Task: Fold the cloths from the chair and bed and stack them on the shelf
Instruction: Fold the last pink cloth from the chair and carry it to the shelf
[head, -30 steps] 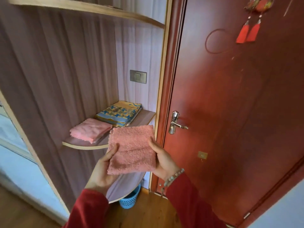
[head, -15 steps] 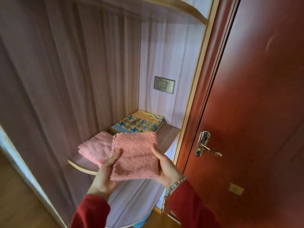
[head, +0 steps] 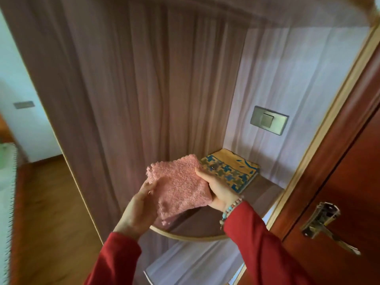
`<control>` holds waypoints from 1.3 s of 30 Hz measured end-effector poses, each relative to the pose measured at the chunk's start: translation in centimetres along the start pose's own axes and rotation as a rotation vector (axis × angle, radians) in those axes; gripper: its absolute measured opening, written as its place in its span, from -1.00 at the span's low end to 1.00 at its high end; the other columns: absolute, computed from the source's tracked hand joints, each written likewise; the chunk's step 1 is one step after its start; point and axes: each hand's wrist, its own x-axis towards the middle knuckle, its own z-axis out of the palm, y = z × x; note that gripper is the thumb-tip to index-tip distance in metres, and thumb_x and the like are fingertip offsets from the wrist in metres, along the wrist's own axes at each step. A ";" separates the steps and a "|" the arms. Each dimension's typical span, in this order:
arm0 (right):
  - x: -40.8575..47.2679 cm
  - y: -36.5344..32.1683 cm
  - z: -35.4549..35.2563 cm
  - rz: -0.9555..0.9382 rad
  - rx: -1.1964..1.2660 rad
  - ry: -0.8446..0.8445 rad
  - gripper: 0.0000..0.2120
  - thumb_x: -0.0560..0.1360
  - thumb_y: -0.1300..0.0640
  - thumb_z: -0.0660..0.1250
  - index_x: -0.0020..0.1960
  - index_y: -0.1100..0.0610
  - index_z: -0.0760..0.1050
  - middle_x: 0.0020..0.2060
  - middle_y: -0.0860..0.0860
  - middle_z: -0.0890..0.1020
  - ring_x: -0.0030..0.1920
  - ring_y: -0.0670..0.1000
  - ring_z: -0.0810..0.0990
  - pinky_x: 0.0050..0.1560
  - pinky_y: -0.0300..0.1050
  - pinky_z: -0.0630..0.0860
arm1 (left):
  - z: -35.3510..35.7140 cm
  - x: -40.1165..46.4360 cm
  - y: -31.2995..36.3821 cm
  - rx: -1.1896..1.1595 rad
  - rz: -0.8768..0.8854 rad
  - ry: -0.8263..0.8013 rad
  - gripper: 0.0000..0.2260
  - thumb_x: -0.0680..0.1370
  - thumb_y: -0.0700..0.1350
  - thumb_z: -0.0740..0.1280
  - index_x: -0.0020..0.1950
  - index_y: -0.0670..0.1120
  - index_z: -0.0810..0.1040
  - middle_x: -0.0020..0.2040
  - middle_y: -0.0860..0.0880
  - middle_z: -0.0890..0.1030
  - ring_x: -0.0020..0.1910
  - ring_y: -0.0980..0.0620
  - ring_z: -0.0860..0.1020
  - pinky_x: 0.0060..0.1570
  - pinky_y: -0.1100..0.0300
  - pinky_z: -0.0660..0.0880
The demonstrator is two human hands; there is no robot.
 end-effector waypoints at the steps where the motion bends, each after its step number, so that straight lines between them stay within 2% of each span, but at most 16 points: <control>1: 0.8 -0.3 0.3 0.018 -0.045 -0.002 -0.82 0.61 0.12 0.27 0.11 0.16 0.60 -0.03 0.13 0.72 -0.05 0.07 0.71 -0.06 0.00 0.64 | -0.5 0.2 0.2 0.027 0.014 -0.004 -0.66 0.59 -0.11 0.24 0.35 -0.18 0.46 0.22 -0.12 0.62 -0.10 0.03 0.66 -0.36 0.16 0.58; 5: 4.3 -0.7 0.6 0.081 -0.209 0.058 -0.75 0.55 0.15 0.37 0.17 0.27 0.57 0.08 0.26 0.66 0.05 0.21 0.66 0.09 0.13 0.61 | -1.6 0.7 0.1 0.227 0.077 0.124 -0.74 0.58 -0.19 0.31 0.27 -0.05 0.50 0.05 -0.09 0.63 -0.06 -0.02 0.59 -0.16 0.11 0.52; 8: 6.1 -0.3 0.4 0.104 -0.268 0.096 -0.69 0.51 0.20 0.41 0.22 0.30 0.56 0.16 0.32 0.61 0.09 0.26 0.63 0.24 0.24 0.50 | -2.5 1.4 -0.5 0.273 0.095 0.230 -0.78 0.55 -0.22 0.34 0.18 -0.10 0.47 0.00 -0.11 0.55 -0.05 -0.05 0.53 -0.18 0.13 0.49; 11: 7.2 0.6 0.1 0.072 -0.334 0.132 -0.90 0.48 0.24 0.43 0.00 0.19 0.65 0.03 0.27 0.67 0.06 0.25 0.65 0.24 0.22 0.52 | -2.4 1.8 -1.1 0.312 0.127 0.339 -0.85 0.56 -0.25 0.34 0.08 -0.06 0.48 -0.07 -0.12 0.52 -0.19 0.03 0.53 -0.36 0.24 0.53; 13: 7.7 1.2 -0.5 -0.035 -0.456 0.202 -0.86 0.43 0.25 0.49 -0.03 0.10 0.68 0.00 0.20 0.71 0.09 0.21 0.67 0.24 0.17 0.54 | -2.2 2.0 -1.6 0.374 0.176 0.404 -0.79 0.57 -0.28 0.34 0.14 -0.05 0.46 -0.10 -0.08 0.56 -0.22 0.08 0.55 -0.37 0.28 0.55; 16: 7.7 1.3 -0.8 -0.197 -0.803 0.282 -0.71 0.40 0.20 0.52 0.12 0.14 0.67 0.06 0.08 0.71 0.09 0.01 0.65 0.25 -0.08 0.51 | -2.1 2.1 -2.3 0.592 0.280 0.490 -0.66 0.55 -0.28 0.37 0.28 -0.10 0.38 -0.09 -0.06 0.61 -0.27 0.19 0.61 -0.28 0.35 0.53; 17: 7.5 1.1 -0.6 -0.243 -0.950 0.297 -0.69 0.44 0.19 0.48 0.18 0.16 0.65 0.08 0.07 0.70 0.09 -0.01 0.63 0.22 -0.15 0.48 | -2.1 2.1 -2.5 0.731 0.331 0.529 -0.64 0.53 -0.25 0.39 0.27 -0.07 0.38 -0.05 -0.08 0.61 -0.21 0.21 0.62 -0.20 0.36 0.51; 20: 7.2 0.9 0.3 -0.469 -1.229 0.344 -0.71 0.54 0.14 0.35 0.24 0.15 0.61 0.13 0.09 0.69 0.19 0.06 0.61 0.23 -0.15 0.44 | -2.4 2.4 -2.9 1.213 0.569 0.681 -0.57 0.47 -0.01 0.31 0.31 -0.11 0.45 0.21 -0.12 0.52 0.23 -0.09 0.46 0.27 0.12 0.33; 22: 6.9 1.7 1.1 -0.625 -1.308 0.265 -0.72 0.58 0.13 0.30 0.24 0.17 0.61 0.17 0.10 0.67 0.24 0.06 0.60 0.26 -0.21 0.39 | -2.5 3.0 -3.4 1.362 0.692 0.623 -0.49 0.46 0.07 0.18 0.33 -0.15 0.48 0.29 -0.13 0.50 0.33 -0.14 0.40 0.38 0.07 0.20; 24: 7.2 3.2 1.3 -0.680 -1.367 0.135 -0.67 0.63 0.04 0.22 0.28 0.18 0.59 0.25 0.11 0.62 0.34 0.05 0.53 0.35 -0.23 0.32 | -2.6 3.7 -3.8 1.471 0.662 0.499 -0.43 0.49 0.13 0.10 0.38 -0.14 0.47 0.39 -0.12 0.47 0.41 -0.12 0.38 0.43 0.03 0.21; 28: 7.9 5.6 0.0 -0.532 -1.541 -0.014 -0.39 0.62 -0.25 -0.02 0.48 0.10 0.37 0.54 0.09 0.28 0.57 0.02 0.15 0.52 -0.16 0.04 | -4.1 4.3 -5.7 1.618 0.479 0.360 -0.26 0.47 0.32 -0.11 0.57 -0.01 0.20 0.55 0.12 0.07 0.59 0.04 0.00 0.54 0.11 -0.06; 30: 8.1 6.5 -0.7 -0.476 -1.575 -0.033 -0.18 0.49 -0.41 -0.22 0.54 0.03 0.26 0.59 0.04 0.13 0.59 0.00 0.01 0.54 -0.19 -0.08 | -4.3 4.0 -6.6 1.618 0.416 0.365 -0.25 0.43 0.38 -0.19 0.58 0.11 0.02 0.51 0.25 -0.11 0.53 0.19 -0.23 0.49 0.20 -0.20; 32: 8.2 6.9 -1.0 -0.456 -1.592 -0.024 -0.12 0.43 -0.44 -0.29 0.56 0.00 0.20 0.60 0.00 0.06 0.60 -0.02 -0.05 0.52 -0.23 -0.15 | -4.2 3.8 -7.0 1.628 0.402 0.399 -0.26 0.42 0.39 -0.23 0.57 0.17 -0.04 0.50 0.29 -0.15 0.49 0.25 -0.29 0.50 0.19 -0.19; 34: 8.2 6.8 -0.9 -0.430 -1.612 -0.022 -0.27 0.53 -0.35 -0.20 0.57 -0.01 0.18 0.60 -0.01 0.05 0.60 -0.02 -0.07 0.53 -0.22 -0.15 | -4.0 3.8 -6.9 1.614 0.381 0.405 -0.26 0.41 0.40 -0.21 0.57 0.18 -0.01 0.50 0.31 -0.13 0.49 0.28 -0.26 0.52 0.13 -0.13; 36: 8.2 6.4 -0.7 -0.426 -1.571 -0.038 -0.49 0.66 -0.12 0.03 0.55 0.04 0.23 0.59 0.03 0.11 0.60 0.00 -0.01 0.54 -0.19 -0.09 | -3.9 3.8 -6.2 1.524 0.366 0.376 -0.27 0.45 0.40 -0.05 0.57 0.14 0.12 0.52 0.28 0.00 0.52 0.27 -0.12 0.53 0.09 -0.03; 39: 7.8 5.1 0.2 -0.554 -1.355 0.040 -0.63 0.61 0.07 0.27 0.36 0.21 0.50 0.39 0.14 0.49 0.45 0.07 0.39 0.44 -0.22 0.20 | -2.9 2.7 -3.6 1.228 0.422 0.409 -0.54 0.54 0.18 0.31 0.38 0.02 0.51 0.39 0.08 0.50 0.42 0.12 0.39 0.37 0.21 0.30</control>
